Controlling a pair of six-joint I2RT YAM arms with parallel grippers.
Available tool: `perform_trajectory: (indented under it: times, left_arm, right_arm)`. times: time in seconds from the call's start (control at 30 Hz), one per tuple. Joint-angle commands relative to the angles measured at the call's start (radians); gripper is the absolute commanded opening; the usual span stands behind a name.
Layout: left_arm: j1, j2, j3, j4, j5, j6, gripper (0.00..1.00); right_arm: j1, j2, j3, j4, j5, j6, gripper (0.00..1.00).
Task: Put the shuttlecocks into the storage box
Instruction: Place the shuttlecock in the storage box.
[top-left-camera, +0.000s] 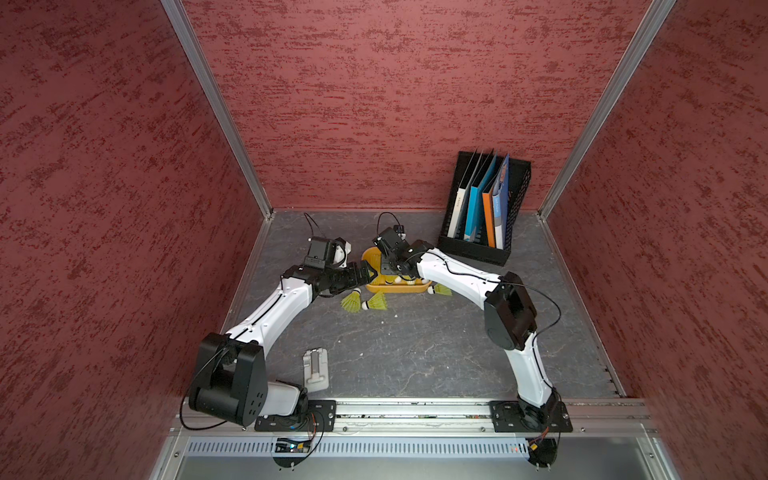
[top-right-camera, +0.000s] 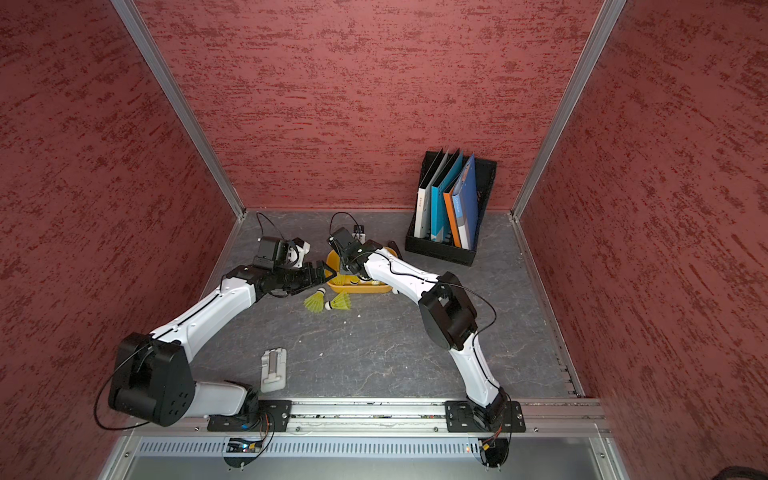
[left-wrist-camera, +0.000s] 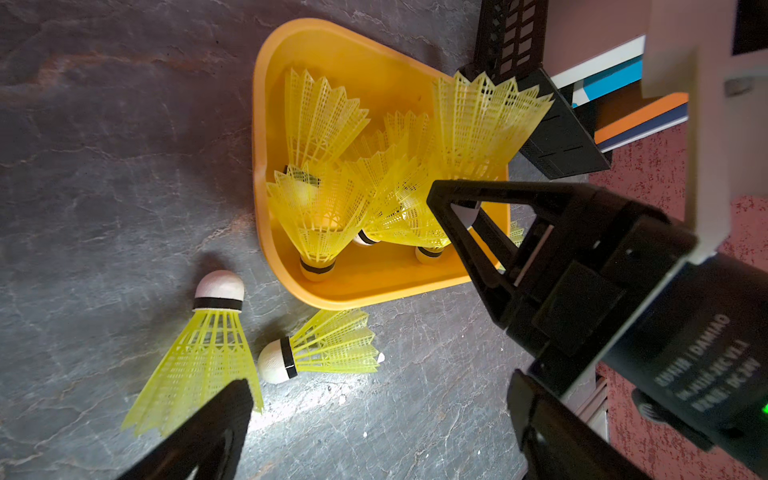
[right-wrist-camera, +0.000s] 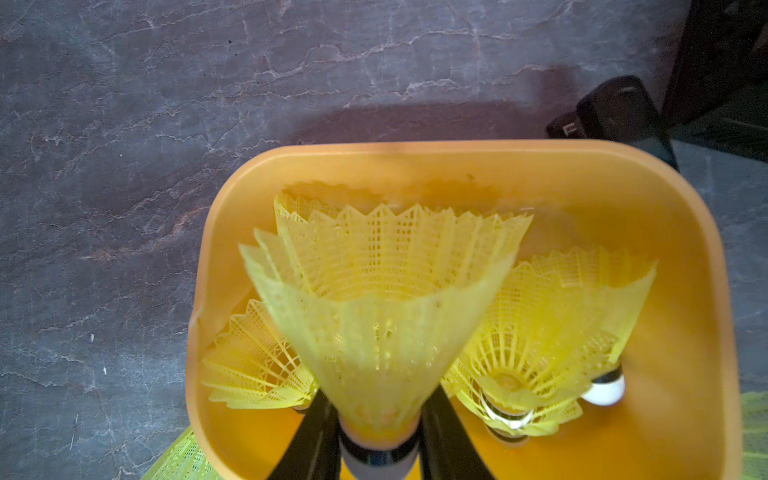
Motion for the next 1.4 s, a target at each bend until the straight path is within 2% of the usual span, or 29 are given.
perform_trajectory:
  times: [0.0,0.33,0.7,0.9,1.0,1.17,1.23,1.37]
  left_arm:
    - [0.004,-0.009,0.023,0.01,0.001,0.014,1.0]
    - [0.003,-0.011,0.029,0.004,-0.004,0.011,1.0]
    - [0.005,-0.016,0.028,-0.024,-0.031,0.007,1.0]
    - [0.024,-0.013,0.029,-0.058,-0.09,-0.003,1.0]
    - [0.067,0.019,0.04,-0.097,-0.096,-0.021,1.0]
    - [0.121,0.041,0.031,-0.12,-0.095,-0.085,1.0]
    - [0.121,0.041,0.036,-0.133,-0.105,-0.086,1.0]
    - [0.105,0.036,0.059,-0.208,-0.12,-0.072,1.0]
  right_arm:
    - [-0.005,0.005,0.016,-0.013,0.008,0.006,0.26]
    - [-0.006,-0.035,-0.011,-0.014,0.0,0.013,0.46]
    - [-0.006,-0.125,-0.032,-0.005,0.02,0.001,0.47]
    - [-0.004,-0.206,-0.093,0.019,0.026,-0.04,0.54]
    - [-0.001,-0.256,-0.148,0.043,0.018,-0.083,0.6]
    - [0.025,-0.348,-0.28,0.09,-0.009,-0.19,0.8]
    - [0.038,-0.39,-0.343,0.106,-0.026,-0.228,0.98]
    - [0.061,-0.482,-0.481,0.15,-0.048,-0.275,0.98]
